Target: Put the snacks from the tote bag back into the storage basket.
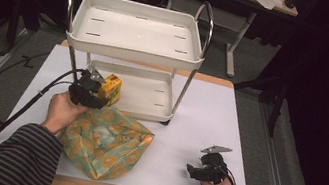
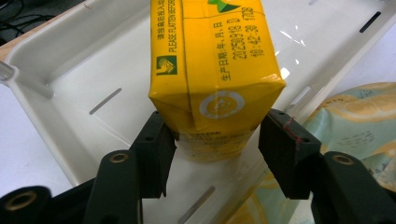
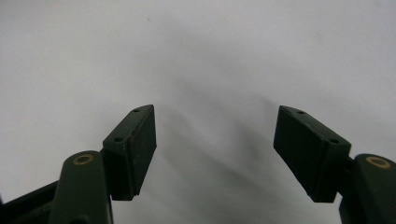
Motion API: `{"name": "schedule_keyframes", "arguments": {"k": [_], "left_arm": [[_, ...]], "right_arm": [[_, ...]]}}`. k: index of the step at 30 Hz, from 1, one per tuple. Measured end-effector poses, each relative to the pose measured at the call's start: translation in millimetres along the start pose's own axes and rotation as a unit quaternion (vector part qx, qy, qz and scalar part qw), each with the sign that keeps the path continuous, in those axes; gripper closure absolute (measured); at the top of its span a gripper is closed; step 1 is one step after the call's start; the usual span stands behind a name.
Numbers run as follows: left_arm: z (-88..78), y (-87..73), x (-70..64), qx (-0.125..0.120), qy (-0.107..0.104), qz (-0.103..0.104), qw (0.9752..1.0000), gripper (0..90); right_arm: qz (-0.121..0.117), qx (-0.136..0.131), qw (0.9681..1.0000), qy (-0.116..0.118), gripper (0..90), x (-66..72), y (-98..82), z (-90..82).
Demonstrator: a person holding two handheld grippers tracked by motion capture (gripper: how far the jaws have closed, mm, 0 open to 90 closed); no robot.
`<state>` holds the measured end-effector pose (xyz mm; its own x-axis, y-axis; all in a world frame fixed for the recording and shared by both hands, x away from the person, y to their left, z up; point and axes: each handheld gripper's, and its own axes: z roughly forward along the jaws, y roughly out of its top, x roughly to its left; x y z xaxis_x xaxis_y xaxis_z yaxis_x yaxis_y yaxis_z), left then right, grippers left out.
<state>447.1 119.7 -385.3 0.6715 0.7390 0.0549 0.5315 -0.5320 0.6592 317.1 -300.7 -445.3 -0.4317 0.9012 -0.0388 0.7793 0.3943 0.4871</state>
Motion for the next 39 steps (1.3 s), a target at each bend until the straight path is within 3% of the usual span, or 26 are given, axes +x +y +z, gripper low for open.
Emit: {"name": "schedule_keyframes", "arguments": {"k": [17, 39], "left_arm": [[-9.3, -5.6, -3.5, 0.002, -0.005, 0.007, 1.0, 48.8], [-21.7, -19.6, -4.3, 0.004, 0.003, -0.002, 1.0, 47.6]], "right_arm": [[-0.013, -0.001, 0.9999, 0.006, 30.4, 1.3, 9.8, 5.6], [-0.034, -0.002, 0.9993, 0.015, 30.5, 4.3, 26.6, 14.4]]}}
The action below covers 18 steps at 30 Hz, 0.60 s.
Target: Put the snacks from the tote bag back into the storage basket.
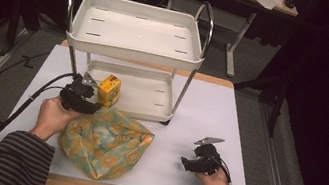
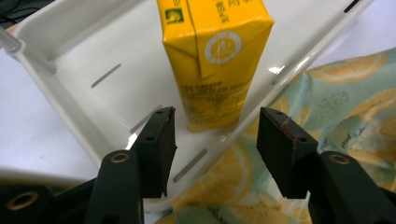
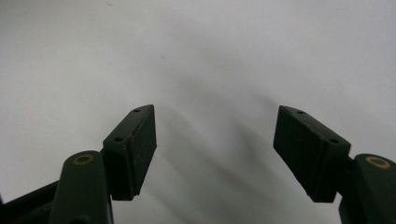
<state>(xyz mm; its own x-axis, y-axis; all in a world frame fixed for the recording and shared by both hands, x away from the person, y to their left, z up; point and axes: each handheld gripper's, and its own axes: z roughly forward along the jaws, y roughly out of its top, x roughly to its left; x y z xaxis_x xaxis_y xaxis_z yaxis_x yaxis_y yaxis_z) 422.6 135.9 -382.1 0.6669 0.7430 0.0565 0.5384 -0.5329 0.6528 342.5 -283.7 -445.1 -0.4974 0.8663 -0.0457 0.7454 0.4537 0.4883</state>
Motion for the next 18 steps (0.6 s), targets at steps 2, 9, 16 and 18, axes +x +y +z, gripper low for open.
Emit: {"name": "schedule_keyframes", "arguments": {"k": [2, 9, 16, 18], "left_arm": [[-2.0, -2.2, 1.3, 0.003, 0.003, -0.002, 1.0, 47.5], [-8.0, -9.5, 3.0, 0.001, 0.009, -0.012, 0.9999, 47.5], [-13.6, -16.0, 3.9, 0.005, 0.011, -0.016, 0.9998, 47.4], [-15.0, -18.5, 3.7, 0.003, 0.01, -0.02, 0.9997, 47.4]], "right_arm": [[-0.003, 0.0, 1.0, 0.001, 30.5, 0.5, 3.3, 1.9], [-0.004, -0.001, 1.0, 0.003, 30.5, 0.3, 11.9, 5.8], [-0.016, 0.001, 0.9999, 0.006, 30.5, 1.7, 18.9, 10.0], [-0.016, 0.0, 0.9998, 0.008, 30.5, 1.6, 20.3, 10.6]]}}
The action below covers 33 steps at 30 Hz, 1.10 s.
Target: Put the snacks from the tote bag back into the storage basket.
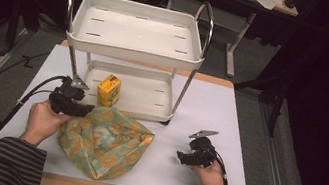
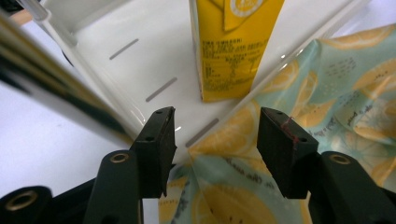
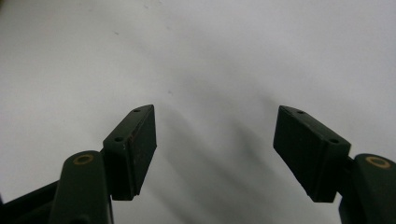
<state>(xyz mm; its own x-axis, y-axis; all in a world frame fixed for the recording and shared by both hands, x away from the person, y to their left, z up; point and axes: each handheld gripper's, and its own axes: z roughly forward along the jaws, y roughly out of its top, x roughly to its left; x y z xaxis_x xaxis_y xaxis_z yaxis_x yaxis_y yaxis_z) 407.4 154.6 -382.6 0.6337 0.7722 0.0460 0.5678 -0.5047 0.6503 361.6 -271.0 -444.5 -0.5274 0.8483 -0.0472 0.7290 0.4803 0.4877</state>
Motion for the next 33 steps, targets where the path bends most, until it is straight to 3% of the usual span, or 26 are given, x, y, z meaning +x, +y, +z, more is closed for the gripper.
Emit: {"name": "schedule_keyframes", "arguments": {"k": [4, 16, 20, 26, 33], "left_arm": [[-7.6, -6.7, 1.1, -0.001, 0.001, -0.006, 1.0, 47.1], [-33.3, -33.4, 11.2, -0.012, 0.007, -0.052, 0.9985, 46.1], [-39.6, -40.4, 13.0, -0.014, 0.02, -0.054, 0.9982, 45.3], [-44.2, -51.6, 19.8, -0.005, 0.027, -0.08, 0.9964, 44.3], [-43.7, -57.7, 25.0, 0.007, 0.029, -0.091, 0.9954, 43.7]], "right_arm": [[-0.003, -0.001, 1.0, 0.003, 30.6, 0.2, 3.3, 1.9], [-0.021, 0.003, 0.9997, 0.009, 30.6, 3.7, 15.5, 9.1], [-0.026, 0.003, 0.9996, 0.01, 30.6, 4.2, 17.9, 10.5], [-0.029, 0.003, 0.9995, 0.012, 30.6, 4.9, 20.3, 11.7], [-0.028, 0.001, 0.9995, 0.013, 30.7, 5.2, 21.5, 12.3]]}}
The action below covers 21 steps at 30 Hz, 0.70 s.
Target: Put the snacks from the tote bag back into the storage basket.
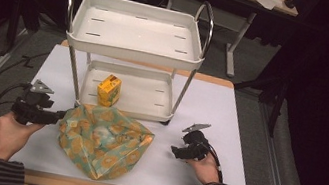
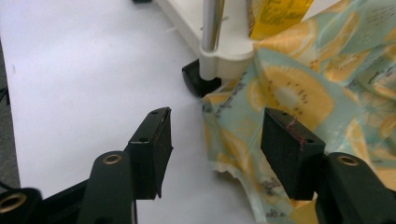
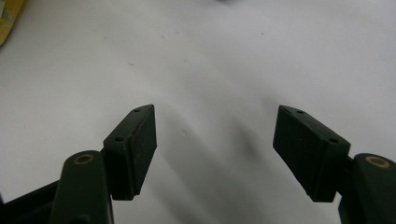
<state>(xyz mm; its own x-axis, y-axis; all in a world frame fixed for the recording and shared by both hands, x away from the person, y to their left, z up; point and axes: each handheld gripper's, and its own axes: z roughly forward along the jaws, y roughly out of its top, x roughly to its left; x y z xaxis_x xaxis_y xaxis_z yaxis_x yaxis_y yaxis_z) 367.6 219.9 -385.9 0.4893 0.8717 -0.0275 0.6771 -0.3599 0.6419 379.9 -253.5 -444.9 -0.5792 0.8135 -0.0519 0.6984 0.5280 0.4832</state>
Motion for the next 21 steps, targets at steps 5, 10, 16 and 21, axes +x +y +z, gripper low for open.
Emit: {"name": "schedule_keyframes", "arguments": {"k": [5, 10, 16, 21], "left_arm": [[6.5, -1.8, 8.7, 0.013, -0.001, -0.014, 0.9998, 43.0], [12.4, -2.4, 12.4, 0.033, 0.0, -0.014, 0.9994, 41.9], [18.4, -2.3, 16.0, 0.048, 0.0, -0.02, 0.9987, 41.3], [21.6, -0.9, 17.3, 0.051, 0.001, -0.025, 0.9984, 40.9]], "right_arm": [[0.002, -0.001, 1.0, -0.001, 30.6, 0.0, -0.6, -1.3], [0.003, -0.001, 1.0, -0.003, 30.6, -0.7, -1.4, -1.3], [0.008, -0.001, 1.0, -0.003, 30.7, -0.8, -2.8, -2.7], [0.013, -0.002, 0.9999, -0.003, 30.7, -0.9, -5.6, -4.7]]}}
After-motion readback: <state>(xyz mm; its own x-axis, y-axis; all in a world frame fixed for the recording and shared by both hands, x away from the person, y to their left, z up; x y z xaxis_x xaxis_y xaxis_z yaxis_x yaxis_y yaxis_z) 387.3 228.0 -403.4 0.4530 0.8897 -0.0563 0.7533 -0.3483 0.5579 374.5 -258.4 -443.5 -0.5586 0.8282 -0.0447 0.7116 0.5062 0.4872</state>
